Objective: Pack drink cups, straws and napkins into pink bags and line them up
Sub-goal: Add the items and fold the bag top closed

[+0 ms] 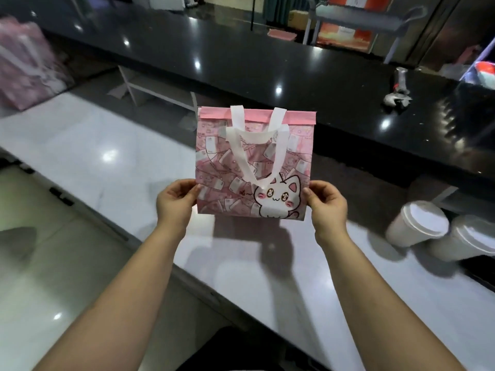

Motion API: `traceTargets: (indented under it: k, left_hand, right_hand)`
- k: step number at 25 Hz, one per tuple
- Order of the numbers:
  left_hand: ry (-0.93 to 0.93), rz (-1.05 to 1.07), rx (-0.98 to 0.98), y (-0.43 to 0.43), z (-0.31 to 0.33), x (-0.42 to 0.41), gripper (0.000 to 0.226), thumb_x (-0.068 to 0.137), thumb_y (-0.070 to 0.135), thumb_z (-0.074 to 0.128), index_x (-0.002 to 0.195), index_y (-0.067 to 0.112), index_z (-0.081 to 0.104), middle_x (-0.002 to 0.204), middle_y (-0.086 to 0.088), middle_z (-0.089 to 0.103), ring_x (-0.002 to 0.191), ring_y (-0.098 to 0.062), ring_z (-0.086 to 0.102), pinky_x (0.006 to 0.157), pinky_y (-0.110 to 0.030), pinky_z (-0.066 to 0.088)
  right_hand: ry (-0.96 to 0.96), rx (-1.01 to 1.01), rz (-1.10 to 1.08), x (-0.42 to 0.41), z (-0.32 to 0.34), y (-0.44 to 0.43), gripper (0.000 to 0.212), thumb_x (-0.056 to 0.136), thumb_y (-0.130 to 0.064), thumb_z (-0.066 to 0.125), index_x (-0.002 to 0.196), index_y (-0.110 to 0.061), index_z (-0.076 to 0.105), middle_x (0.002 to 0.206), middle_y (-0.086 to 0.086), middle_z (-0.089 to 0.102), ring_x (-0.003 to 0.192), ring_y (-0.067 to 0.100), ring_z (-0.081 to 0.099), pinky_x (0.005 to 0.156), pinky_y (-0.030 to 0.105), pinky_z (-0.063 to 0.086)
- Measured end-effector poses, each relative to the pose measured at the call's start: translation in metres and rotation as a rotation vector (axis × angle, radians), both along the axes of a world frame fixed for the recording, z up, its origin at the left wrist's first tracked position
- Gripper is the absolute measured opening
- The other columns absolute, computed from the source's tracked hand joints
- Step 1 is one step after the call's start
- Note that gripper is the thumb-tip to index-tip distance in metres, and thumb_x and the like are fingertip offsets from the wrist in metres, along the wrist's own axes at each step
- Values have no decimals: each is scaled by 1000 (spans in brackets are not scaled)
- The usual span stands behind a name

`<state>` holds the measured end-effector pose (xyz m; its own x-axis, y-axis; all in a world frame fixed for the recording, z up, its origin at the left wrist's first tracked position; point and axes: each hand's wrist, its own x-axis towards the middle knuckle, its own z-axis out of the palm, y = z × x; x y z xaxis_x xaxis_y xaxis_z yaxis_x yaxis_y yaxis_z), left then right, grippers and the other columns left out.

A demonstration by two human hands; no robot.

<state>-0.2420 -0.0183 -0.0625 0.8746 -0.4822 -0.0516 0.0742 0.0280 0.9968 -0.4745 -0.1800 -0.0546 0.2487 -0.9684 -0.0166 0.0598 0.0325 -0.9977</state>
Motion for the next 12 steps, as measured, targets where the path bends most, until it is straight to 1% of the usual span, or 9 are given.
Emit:
traceTargets:
  k: [1,3,5,7,9,12]
  left_hand:
    - [4,44,2,9,6,10,12,85,0,69,96,4,67,82,-5,69,65,-6,67,63,-22,57]
    - [7,155,-12,35,18,35,10,85,-1,68,90,8,67,78,-1,69,63,-5,66,58,-20,56]
    - [-4,260,-32,66,28,60,16,86,-4,65,83,12,65,69,5,68,58,-1,65,55,-18,54]
    - [-7,343,-50,102,37,86,19,87,-4,63,81,14,63,61,11,68,54,2,63,53,-15,51]
    - [-13,405,-71,135,48,112,20,88,-3,63,82,16,63,60,14,68,55,3,62,54,-13,51]
    - [-52,515,-93,202,66,166,19,87,0,65,81,18,64,67,11,69,58,0,62,59,-16,53]
  right_hand:
    - [-1,-5,41,18,5,0,23,86,2,65,81,-20,67,76,-3,69,71,8,63,70,23,55]
    - [-8,-11,147,61,14,6,22,86,2,65,81,-19,67,76,-3,68,70,7,63,67,21,54]
    - [-12,-20,251,106,25,19,21,86,2,64,81,-19,66,76,-3,68,68,6,62,65,19,52]
    - [-13,-40,349,152,38,40,21,86,2,64,80,-19,65,75,-2,66,67,6,60,63,20,52]
    - [-9,-62,421,197,51,60,20,86,0,64,80,-18,64,75,-1,65,66,8,57,61,21,51]
    - [-10,-92,526,284,70,110,15,87,-3,63,80,-16,63,73,0,64,62,8,56,53,19,48]
